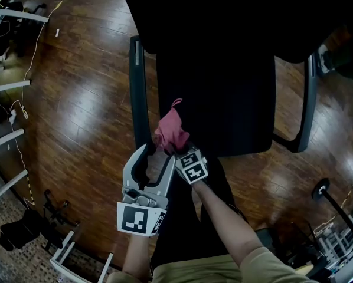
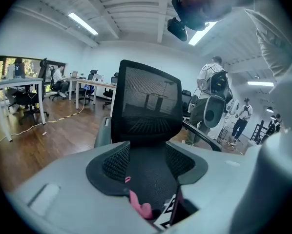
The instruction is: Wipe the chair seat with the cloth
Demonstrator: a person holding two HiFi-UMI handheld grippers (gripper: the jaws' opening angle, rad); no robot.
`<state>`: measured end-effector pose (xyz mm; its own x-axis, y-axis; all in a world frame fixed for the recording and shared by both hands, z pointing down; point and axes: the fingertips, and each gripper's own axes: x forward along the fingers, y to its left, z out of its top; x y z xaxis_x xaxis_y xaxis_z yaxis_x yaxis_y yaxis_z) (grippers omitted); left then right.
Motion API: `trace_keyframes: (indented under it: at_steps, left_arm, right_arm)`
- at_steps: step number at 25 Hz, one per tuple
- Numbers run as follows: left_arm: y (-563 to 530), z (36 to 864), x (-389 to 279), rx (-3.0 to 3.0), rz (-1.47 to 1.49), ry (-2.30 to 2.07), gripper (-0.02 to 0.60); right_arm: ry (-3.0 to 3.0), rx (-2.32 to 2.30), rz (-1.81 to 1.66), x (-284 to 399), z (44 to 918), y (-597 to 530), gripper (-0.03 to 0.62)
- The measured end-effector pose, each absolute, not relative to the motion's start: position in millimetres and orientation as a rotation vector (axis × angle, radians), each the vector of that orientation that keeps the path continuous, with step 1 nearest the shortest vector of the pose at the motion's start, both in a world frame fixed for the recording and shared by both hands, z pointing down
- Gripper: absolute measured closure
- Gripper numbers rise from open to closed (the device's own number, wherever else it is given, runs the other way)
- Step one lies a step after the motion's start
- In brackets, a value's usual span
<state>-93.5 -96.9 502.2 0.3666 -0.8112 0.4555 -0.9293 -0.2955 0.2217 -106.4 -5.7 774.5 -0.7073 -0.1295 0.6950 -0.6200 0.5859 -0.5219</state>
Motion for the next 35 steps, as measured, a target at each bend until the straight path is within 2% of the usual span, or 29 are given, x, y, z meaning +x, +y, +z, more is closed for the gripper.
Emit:
trace_keyframes:
  at_steps: [2,5,8,14,17,20,26,29,32,35]
  left_arm:
    - [-93.5,502.2,-90.3,2.188,0.361,-1.495,0.370]
    - [-90.2,503.5,-86.7,2.213,0.417,-1.481,0.370]
    - [-95.0,508.7,-81.7,2.237,0.439,-1.464,0.370]
    - [-112.9,511.7,-67.0,2.265,0.386,-1.437,0.370]
    - [-116.1,513.1,-62.1,2.278,0.389,-1.419,0.370]
    - [-114.2,516.9,-62.6,2.255,0.371,-1.424,0.370]
    - [-112.1,518.8,-68.8,2.226,0.378,-1.458,0.373]
    - [-111.8,515.9,-69.9,2.229,0.394,-1.453,0.373]
    - [-113.0,511.9,-70.5,2.235,0.408,-1.458,0.373]
    - [-114.0,512.2,-66.6,2.235,0.410,-1.456,0.374]
  right_arm:
    - [-2.184,0.519,0.985,-120.2,780.9,1.2,0.577]
    - [-2.120,0.557,0.859,-81.2,799.0,-8.3,0.577]
    - [-2.037,0.739,0.800,12.2,807.2,-32.3,0.577]
    - [-1.616,1.151,0.669,245.9,807.3,-41.9,0.577]
    - [-1.518,1.236,0.727,296.3,809.2,-36.4,0.577]
    - [-1.609,1.157,0.774,252.9,807.5,-37.7,0.577]
    - [-2.200,0.630,0.904,-16.2,773.5,-25.2,0.577]
    - [-2.291,0.280,0.953,-107.2,767.2,11.4,0.577]
    - [-2.220,0.209,0.911,-114.2,786.3,31.1,0.577]
    - [-2.177,0.382,0.928,-59.6,798.9,12.9,0.577]
